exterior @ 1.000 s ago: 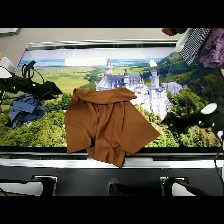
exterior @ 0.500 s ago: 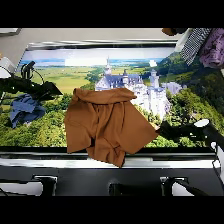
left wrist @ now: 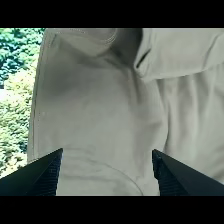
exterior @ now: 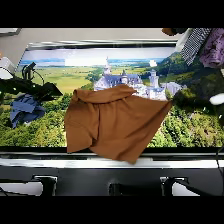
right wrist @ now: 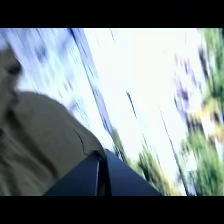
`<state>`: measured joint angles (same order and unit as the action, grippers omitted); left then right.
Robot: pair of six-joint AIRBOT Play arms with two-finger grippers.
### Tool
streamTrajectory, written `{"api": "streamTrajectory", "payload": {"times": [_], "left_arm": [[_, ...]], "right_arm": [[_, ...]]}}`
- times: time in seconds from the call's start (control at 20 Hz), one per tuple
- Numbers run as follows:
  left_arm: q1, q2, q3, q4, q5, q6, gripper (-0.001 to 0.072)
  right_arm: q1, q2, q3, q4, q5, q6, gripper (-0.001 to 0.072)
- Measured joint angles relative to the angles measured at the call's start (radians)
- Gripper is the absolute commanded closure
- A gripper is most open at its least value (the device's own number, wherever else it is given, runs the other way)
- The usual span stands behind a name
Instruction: Fold the clothes and pants, and hang the long-sleeved shirts on hangers.
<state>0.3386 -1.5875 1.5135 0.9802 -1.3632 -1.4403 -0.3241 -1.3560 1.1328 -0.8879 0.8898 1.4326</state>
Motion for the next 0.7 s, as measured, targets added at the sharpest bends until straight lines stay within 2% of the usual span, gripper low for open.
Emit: {"api": "streamTrajectory", "payload": {"times": [0.2, 0.35, 0.4, 0.5, 0.55, 0.7], "left_arm": [[-0.012, -0.002, -0.089, -0.003, 0.033, 0.0, 0.0073], [-0.026, -0.002, -0.174, -0.004, 0.07, 0.0, 0.0073], [-0.031, -0.002, -0.203, -0.004, 0.084, 0.0, 0.0073], [-0.039, -0.002, -0.251, -0.004, 0.109, 0.0, 0.0072], [-0.042, -0.002, -0.269, -0.004, 0.118, 0.0, 0.0072], [-0.041, 0.005, -0.298, -0.005, 0.122, 0.003, 0.0073]], "right_arm": [[0.035, -0.13, 0.249, -0.024, -0.034, 0.05, 0.068], [0.066, -0.24, 0.354, -0.046, -0.078, 0.104, 0.0673], [0.076, -0.274, 0.375, -0.049, -0.089, 0.125, 0.0627], [0.092, -0.327, 0.398, -0.055, -0.098, 0.156, 0.0368], [0.096, -0.343, 0.406, -0.055, -0.095, 0.17, 0.0278], [0.072, -0.351, 0.427, -0.065, -0.013, 0.187, 0.0286]]}}
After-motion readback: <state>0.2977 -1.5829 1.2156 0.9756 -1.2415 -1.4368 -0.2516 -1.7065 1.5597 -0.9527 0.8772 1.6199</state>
